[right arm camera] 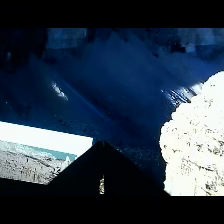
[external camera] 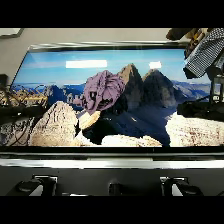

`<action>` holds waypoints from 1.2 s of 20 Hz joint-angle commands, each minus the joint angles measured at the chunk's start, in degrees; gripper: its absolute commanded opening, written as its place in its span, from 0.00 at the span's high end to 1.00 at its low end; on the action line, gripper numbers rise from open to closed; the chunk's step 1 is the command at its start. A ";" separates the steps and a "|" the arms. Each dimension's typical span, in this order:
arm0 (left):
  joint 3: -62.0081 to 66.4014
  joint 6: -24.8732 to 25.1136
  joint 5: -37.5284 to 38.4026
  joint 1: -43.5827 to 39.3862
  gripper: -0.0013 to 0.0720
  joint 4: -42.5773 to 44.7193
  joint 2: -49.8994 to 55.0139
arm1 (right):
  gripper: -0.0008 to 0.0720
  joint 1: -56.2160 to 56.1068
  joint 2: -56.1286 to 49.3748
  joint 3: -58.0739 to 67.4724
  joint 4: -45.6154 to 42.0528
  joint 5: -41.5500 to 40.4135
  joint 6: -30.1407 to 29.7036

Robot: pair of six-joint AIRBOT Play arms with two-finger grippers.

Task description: Fold the clothes and pants, and hang the long-sleeved shirts on hangers.

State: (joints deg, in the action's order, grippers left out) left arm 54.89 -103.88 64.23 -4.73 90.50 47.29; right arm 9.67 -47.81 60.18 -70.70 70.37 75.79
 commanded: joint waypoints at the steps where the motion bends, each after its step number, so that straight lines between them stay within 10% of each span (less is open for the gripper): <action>1: -3.28 5.70 -6.84 1.27 0.01 -22.88 9.49 | 0.91 -0.04 -0.04 -0.02 0.02 -0.02 0.07; 8: -2.62 11.17 -27.80 -3.65 0.01 -43.95 33.05 | 0.91 -0.04 -0.04 -0.02 0.02 -0.02 0.07; 16: 5.60 12.48 -32.24 -10.49 0.02 -47.69 45.20 | 0.91 -0.04 -0.04 -0.02 0.04 -0.26 0.07; 17: 5.70 12.17 -33.09 -10.86 0.22 -47.69 45.42 | 0.91 -0.04 -0.04 -0.02 0.11 -0.52 0.07; 18: 5.75 12.20 -32.74 -10.88 0.78 -47.69 45.27 | 0.91 -0.04 -0.04 -0.02 0.48 -0.37 0.15; 19: 5.92 12.28 -31.65 -10.56 0.95 -47.71 44.87 | 0.91 -0.04 -0.04 -0.02 1.33 0.24 1.70; 24: 3.43 9.44 -19.91 -8.07 0.95 -41.42 33.99 | 0.40 -0.07 -0.04 -0.11 3.02 5.44 10.67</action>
State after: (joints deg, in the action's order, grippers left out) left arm 59.83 -92.03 37.52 -13.63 44.49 86.85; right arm 9.67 -47.81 60.16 -68.66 72.10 82.04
